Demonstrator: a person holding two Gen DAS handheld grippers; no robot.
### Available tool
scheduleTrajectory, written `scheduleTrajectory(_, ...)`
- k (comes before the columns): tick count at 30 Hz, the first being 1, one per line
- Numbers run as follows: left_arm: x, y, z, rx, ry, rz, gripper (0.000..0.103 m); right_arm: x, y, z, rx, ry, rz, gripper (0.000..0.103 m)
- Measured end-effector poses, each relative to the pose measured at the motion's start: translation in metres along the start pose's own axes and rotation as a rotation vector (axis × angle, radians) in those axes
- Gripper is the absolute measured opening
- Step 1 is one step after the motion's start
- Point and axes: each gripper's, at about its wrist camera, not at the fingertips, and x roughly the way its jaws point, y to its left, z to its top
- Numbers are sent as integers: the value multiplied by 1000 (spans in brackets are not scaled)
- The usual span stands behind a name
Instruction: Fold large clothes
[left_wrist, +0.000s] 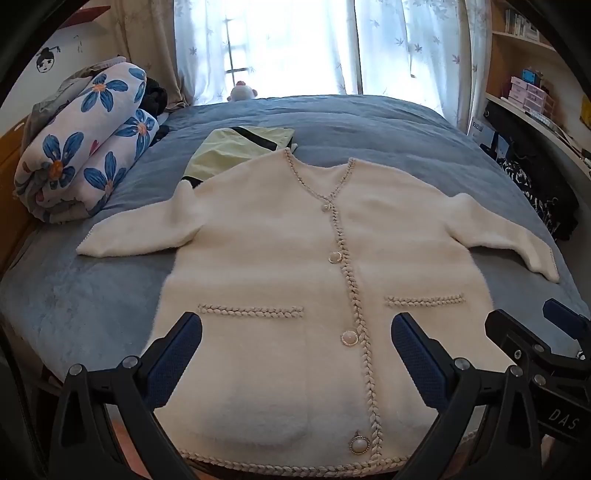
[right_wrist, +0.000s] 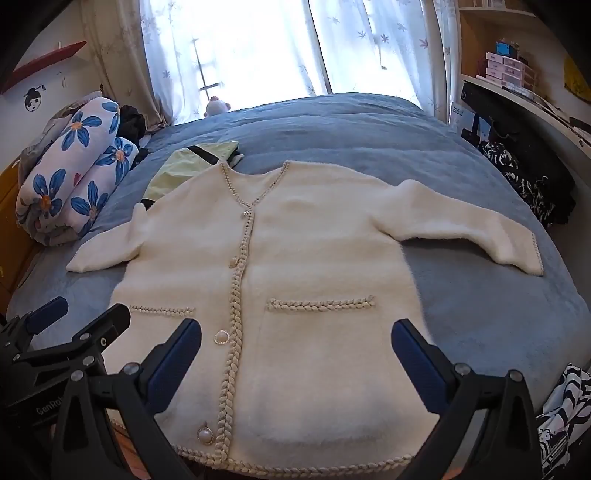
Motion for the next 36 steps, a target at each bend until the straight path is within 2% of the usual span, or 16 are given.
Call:
scheduleTrajectory(9, 1, 4, -5, -12, 21, -18, 101, -6, -1, -3, 4, -5, -2, 103)
scheduleTrajectory(36, 2, 3, -9, -7, 35, -7, 101, -5, -3, -11, 9, -1, 0, 103)
